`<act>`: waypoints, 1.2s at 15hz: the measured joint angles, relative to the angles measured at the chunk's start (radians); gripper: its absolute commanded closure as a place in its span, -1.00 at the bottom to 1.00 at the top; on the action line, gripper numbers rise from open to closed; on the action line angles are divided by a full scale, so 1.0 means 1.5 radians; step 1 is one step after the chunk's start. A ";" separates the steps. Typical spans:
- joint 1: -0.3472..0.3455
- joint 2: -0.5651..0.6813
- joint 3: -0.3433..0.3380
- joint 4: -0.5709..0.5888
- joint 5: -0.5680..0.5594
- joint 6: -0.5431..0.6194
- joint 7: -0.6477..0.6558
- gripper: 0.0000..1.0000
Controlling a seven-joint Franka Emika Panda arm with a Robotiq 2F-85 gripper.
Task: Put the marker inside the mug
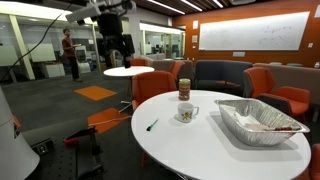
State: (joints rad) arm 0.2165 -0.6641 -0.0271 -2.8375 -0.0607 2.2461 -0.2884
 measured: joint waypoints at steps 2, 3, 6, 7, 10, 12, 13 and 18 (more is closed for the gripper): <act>0.006 0.094 0.029 0.000 -0.009 0.081 0.000 -1.00; 0.005 0.145 0.038 0.002 -0.013 0.121 0.001 -1.00; -0.010 0.303 0.044 0.035 -0.025 0.212 0.001 -1.00; -0.018 0.354 0.044 0.053 -0.030 0.234 0.001 -1.00; -0.042 0.488 0.044 0.118 -0.053 0.273 0.001 -1.00; -0.052 0.559 0.044 0.163 -0.082 0.278 0.011 -1.00; -0.053 0.587 0.044 0.183 -0.094 0.278 0.017 -1.00; -0.051 0.705 0.050 0.273 -0.103 0.278 0.037 -1.00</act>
State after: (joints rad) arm 0.1400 0.3937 0.0478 -2.4284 -0.2158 2.6634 -0.2332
